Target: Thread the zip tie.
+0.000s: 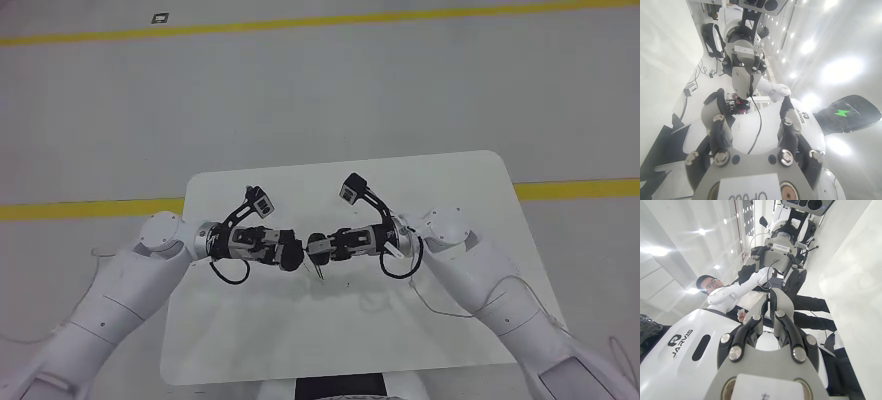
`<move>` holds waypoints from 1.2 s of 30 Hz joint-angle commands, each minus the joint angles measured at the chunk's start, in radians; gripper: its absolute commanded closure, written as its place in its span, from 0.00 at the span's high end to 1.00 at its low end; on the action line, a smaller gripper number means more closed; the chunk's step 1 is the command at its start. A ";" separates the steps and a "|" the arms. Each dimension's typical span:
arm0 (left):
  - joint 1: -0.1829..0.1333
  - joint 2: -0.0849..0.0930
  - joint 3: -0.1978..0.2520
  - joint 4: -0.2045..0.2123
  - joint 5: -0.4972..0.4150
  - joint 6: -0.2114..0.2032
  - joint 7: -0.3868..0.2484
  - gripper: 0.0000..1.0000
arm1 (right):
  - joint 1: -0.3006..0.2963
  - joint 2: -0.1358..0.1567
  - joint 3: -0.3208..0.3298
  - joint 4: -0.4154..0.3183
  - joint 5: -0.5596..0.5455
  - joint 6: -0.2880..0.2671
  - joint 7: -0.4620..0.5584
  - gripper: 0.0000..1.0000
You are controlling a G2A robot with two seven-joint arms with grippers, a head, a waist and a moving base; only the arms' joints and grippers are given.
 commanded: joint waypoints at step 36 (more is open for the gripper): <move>0.041 -0.011 -0.052 -0.015 0.061 0.032 -0.001 0.20 | -0.008 0.002 -0.010 -0.010 -0.033 0.022 -0.011 0.00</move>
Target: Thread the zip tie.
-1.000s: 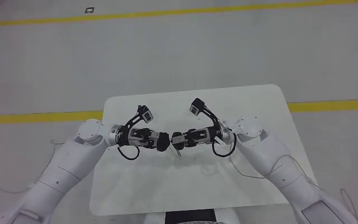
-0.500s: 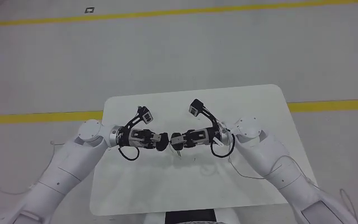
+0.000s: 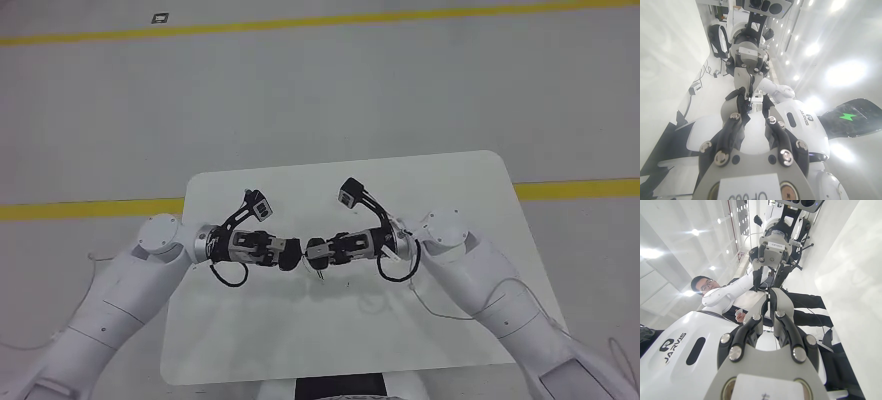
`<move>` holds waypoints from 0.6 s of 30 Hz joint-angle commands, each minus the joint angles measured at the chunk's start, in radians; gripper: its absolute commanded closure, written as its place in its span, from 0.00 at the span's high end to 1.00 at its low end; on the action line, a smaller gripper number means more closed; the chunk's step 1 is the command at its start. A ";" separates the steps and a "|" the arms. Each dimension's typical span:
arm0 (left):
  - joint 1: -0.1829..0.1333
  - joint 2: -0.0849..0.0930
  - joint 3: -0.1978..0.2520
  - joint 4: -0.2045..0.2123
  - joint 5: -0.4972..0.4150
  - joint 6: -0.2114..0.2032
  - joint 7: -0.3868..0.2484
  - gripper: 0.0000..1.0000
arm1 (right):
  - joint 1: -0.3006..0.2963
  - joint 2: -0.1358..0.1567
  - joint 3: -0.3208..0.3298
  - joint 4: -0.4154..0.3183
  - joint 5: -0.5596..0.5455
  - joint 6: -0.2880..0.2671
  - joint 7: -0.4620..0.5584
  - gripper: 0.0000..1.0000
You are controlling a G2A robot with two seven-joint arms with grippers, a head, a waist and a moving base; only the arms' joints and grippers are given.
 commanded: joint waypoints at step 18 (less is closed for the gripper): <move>0.003 -0.012 -0.008 0.003 0.011 0.009 -0.007 0.13 | 0.002 -0.007 -0.011 0.008 0.025 -0.011 -0.019 0.00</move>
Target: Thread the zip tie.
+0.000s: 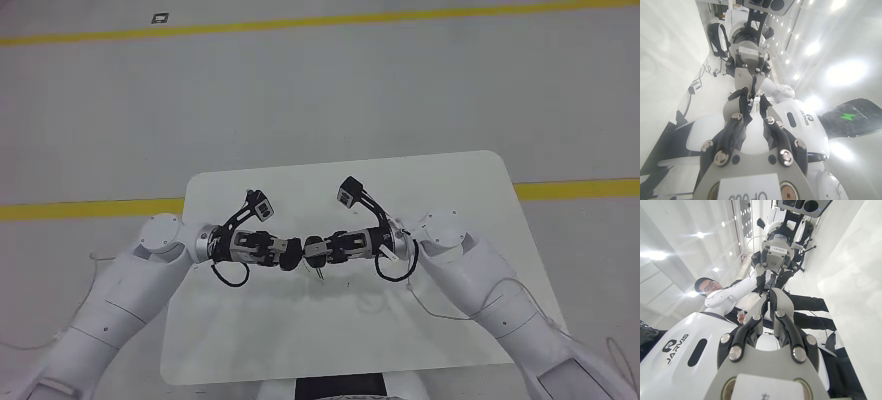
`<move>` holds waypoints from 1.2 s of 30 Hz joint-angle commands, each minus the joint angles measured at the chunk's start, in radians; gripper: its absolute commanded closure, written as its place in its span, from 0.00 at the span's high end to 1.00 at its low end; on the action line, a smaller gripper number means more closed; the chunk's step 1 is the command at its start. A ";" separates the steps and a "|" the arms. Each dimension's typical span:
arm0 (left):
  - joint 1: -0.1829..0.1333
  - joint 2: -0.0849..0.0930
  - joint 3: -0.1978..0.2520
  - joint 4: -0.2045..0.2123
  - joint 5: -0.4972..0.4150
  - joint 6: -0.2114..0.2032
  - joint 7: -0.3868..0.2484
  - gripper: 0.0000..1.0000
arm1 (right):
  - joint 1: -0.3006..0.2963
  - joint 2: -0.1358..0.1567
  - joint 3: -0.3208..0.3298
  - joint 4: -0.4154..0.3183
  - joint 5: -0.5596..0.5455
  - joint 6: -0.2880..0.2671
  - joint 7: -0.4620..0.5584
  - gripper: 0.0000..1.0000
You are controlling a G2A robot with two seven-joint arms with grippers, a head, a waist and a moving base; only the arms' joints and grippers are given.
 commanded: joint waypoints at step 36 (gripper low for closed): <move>0.045 -0.001 -0.078 0.017 -0.011 -0.022 -0.024 0.00 | -0.029 0.018 0.077 -0.021 -0.028 -0.008 -0.023 1.00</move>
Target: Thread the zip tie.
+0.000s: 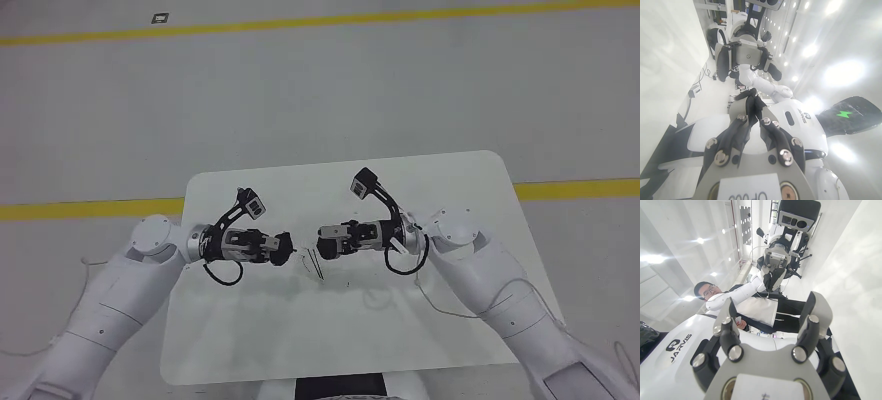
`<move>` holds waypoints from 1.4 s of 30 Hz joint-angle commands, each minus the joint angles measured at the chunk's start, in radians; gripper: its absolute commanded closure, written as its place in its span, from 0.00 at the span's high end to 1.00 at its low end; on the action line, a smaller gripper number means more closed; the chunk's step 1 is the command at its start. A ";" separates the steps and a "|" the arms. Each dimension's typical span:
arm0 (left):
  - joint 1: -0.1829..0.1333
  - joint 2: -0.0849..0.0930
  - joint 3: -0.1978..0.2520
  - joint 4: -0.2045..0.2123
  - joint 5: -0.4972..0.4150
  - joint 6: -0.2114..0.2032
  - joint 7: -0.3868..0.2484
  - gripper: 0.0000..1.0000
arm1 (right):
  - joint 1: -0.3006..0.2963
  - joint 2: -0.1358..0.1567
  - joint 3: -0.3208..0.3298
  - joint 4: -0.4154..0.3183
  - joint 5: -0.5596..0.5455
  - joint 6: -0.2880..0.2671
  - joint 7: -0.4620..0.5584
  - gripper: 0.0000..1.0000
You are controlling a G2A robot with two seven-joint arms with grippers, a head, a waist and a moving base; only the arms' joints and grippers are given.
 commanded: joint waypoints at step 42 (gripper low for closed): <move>0.104 -0.172 -0.444 0.103 0.047 -0.156 0.021 0.00 | -0.011 0.002 0.003 -0.013 -0.015 -0.007 -0.018 1.00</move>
